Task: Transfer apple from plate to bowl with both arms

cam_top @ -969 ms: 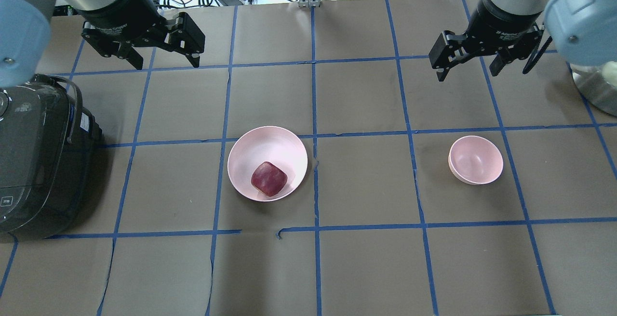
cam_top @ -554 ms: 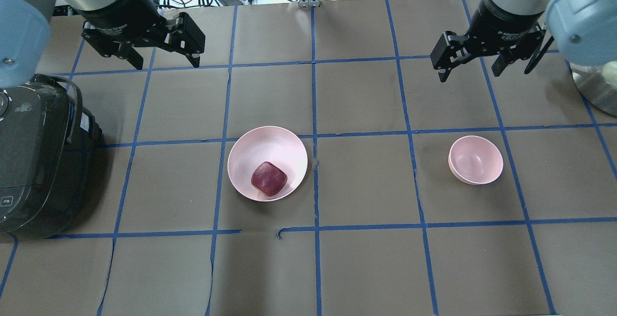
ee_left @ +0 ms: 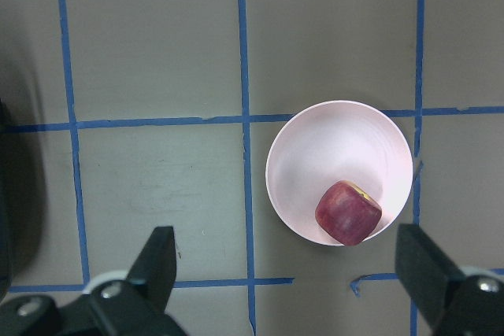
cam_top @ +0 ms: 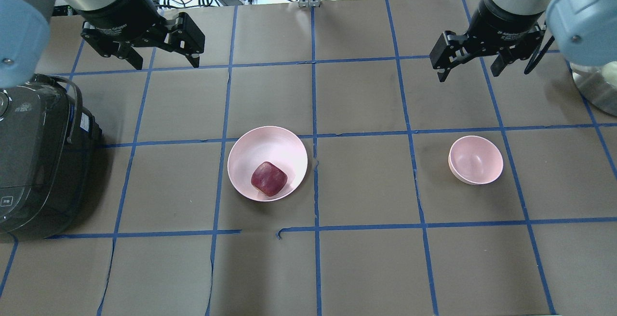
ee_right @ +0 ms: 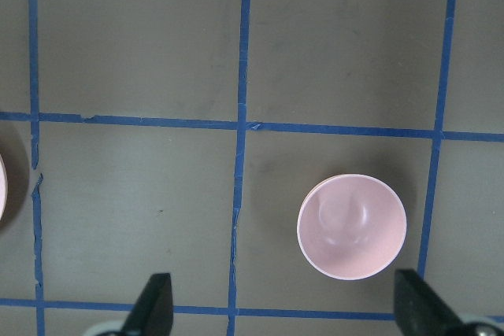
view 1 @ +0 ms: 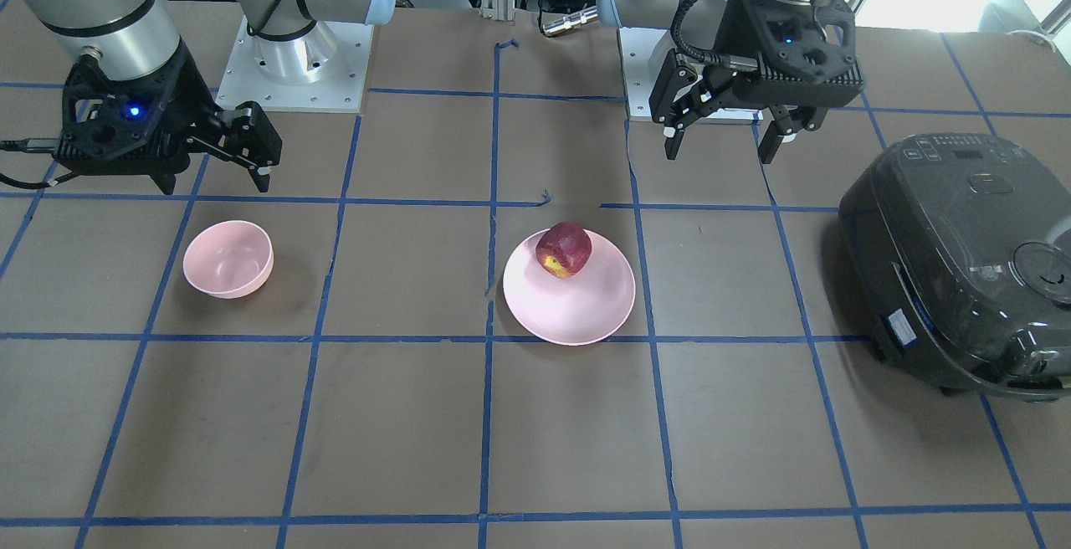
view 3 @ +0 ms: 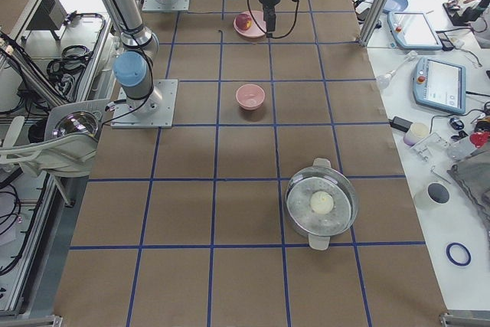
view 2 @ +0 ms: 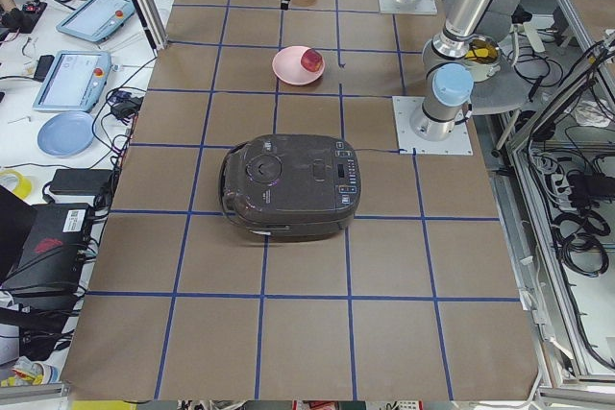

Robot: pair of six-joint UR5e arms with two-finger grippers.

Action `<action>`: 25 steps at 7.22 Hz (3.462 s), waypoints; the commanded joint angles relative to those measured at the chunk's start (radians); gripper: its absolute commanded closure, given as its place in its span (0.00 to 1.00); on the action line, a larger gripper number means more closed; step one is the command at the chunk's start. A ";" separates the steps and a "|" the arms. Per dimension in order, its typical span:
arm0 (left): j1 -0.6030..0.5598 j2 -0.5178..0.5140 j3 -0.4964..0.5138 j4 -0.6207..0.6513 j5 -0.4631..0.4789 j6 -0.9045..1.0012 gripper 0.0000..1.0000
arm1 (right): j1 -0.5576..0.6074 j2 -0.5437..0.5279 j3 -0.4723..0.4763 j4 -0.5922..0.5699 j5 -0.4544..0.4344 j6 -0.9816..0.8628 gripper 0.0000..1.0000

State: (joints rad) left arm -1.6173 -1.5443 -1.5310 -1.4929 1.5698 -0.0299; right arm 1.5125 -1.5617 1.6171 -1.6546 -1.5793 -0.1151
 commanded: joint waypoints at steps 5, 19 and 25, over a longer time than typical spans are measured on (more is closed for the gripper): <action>-0.007 -0.057 -0.101 -0.023 0.000 -0.122 0.00 | -0.005 0.003 0.001 0.026 0.002 0.000 0.00; -0.216 -0.286 -0.564 0.701 -0.037 -0.932 0.00 | -0.296 0.242 0.452 -0.497 -0.018 -0.331 0.00; -0.259 -0.289 -0.563 0.706 -0.063 -1.010 0.00 | -0.298 0.239 0.408 -0.462 -0.030 -0.322 1.00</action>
State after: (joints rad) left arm -1.8693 -1.8330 -2.0939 -0.7870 1.5077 -1.0373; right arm 1.2149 -1.3154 2.0485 -2.1305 -1.6158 -0.4420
